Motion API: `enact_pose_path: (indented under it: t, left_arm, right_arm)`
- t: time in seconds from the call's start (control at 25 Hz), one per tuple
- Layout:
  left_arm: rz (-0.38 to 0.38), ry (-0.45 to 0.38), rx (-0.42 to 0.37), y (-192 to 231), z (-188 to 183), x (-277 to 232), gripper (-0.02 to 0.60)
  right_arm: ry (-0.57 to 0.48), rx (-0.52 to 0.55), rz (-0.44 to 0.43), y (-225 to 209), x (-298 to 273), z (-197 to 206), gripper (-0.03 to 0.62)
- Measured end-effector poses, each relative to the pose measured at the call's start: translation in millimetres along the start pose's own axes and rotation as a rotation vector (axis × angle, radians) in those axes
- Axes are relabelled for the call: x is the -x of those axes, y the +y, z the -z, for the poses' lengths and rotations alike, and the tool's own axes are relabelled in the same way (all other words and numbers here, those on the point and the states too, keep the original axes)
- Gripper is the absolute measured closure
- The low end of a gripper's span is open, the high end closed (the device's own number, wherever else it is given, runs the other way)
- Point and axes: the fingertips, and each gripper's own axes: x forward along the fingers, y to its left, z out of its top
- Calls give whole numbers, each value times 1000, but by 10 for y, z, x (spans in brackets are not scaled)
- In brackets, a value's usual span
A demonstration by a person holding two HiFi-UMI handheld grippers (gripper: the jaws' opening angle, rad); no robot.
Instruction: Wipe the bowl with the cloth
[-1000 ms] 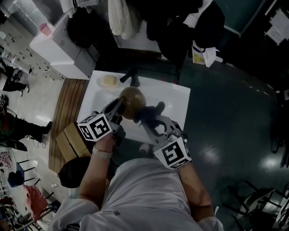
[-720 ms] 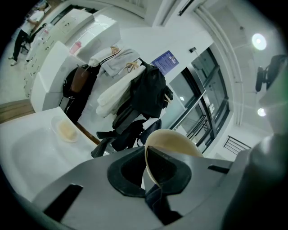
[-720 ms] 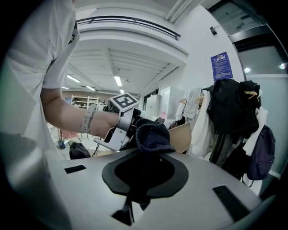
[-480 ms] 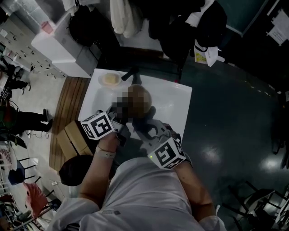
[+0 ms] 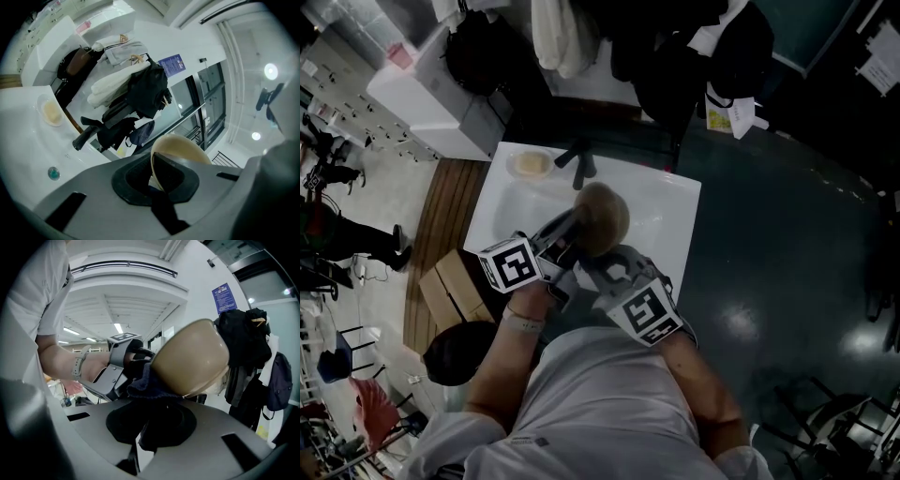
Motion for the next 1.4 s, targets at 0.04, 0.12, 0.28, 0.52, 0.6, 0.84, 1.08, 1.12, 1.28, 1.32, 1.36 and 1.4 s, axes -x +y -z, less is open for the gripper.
enact_pose_path:
  t: [0.04, 0.12, 0.28, 0.52, 0.6, 0.84, 1.08, 1.12, 1.28, 1.32, 1.36, 1.4]
  left_arm:
    - [23, 14, 10, -23, 22, -8, 560]
    - [52, 42, 16, -33, 55, -21, 560]
    - [64, 99, 4, -26, 93, -25, 560]
    - [157, 227, -9, -106, 203, 0, 558]
    - [169, 252, -10, -104, 215, 12, 558]
    - [228, 294, 43, -143, 282, 35, 558]
    - [313, 345, 74, -159, 346, 115, 558]
    - [324, 351, 75, -171, 345, 127, 558]
    - [373, 377, 85, -203, 360, 204, 558]
    - [384, 384, 85, -207, 367, 226, 558]
    - [393, 391, 83, -214, 372, 246, 558]
    - [402, 398, 79, -222, 375, 266, 558]
  right_arm:
    - [-2, -9, 6, -22, 3, 9, 548]
    - [-5, -22, 14, -61, 5, 20, 548]
    - [-2, -35, 18, -77, -5, 42, 548]
    - [-9, -24, 27, -78, 6, 35, 548]
    - [-6, -17, 25, -66, -5, 39, 548]
    - [20, 2, 27, -62, -21, 109, 548]
    - [20, 12, 26, -49, -40, 104, 548]
    - [19, 13, 28, -54, -41, 100, 548]
    - [12, 16, 32, -58, -35, 84, 548]
    - [12, 17, 32, -54, -34, 82, 548]
    - [12, 17, 32, -51, -34, 80, 548]
    - [12, 16, 33, -51, -33, 75, 548]
